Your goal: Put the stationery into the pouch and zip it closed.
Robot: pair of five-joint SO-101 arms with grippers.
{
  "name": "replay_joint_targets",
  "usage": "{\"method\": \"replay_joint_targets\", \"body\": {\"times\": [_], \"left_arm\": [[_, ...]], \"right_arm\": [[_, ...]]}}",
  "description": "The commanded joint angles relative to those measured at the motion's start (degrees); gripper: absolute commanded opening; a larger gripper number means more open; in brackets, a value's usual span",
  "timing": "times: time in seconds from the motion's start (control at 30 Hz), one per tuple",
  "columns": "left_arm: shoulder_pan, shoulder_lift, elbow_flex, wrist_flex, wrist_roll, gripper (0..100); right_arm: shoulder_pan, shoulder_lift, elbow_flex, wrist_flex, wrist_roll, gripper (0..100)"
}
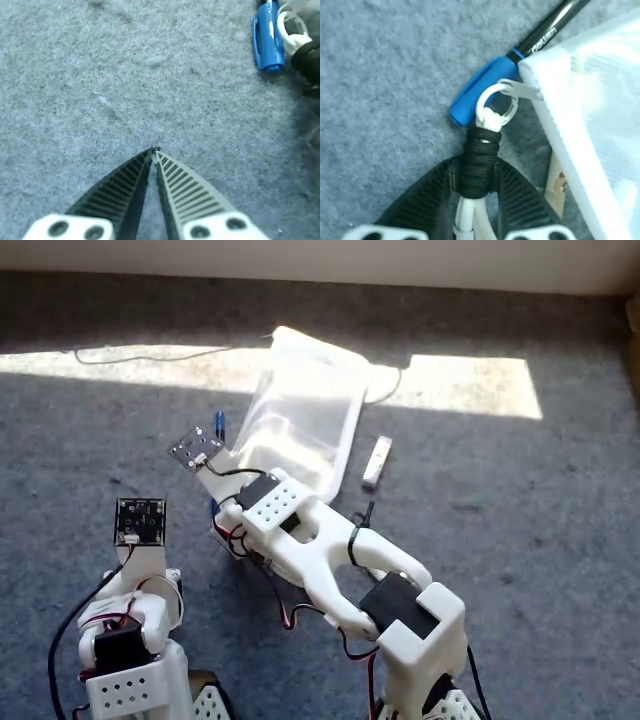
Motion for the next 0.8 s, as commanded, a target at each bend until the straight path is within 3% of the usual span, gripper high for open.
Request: {"method": "replay_joint_targets", "body": {"times": [0.0, 0.57, 0.77], "left_arm": [[-0.75, 0.04, -1.19, -1.32, -0.44, 1], [-0.48, 0.04, -7.60, -0.97, -0.44, 2], [-0.40, 0.04, -8.75, -1.05, -0.26, 26]], "right_arm": [[0.66, -3.82, -3.30, 1.45, -0.18, 0.6], [5.58, -22.29, 4.35, 6.20, -0.09, 0.6], [6.11, -29.76, 6.29, 10.59, -0.09, 0.6]]}}
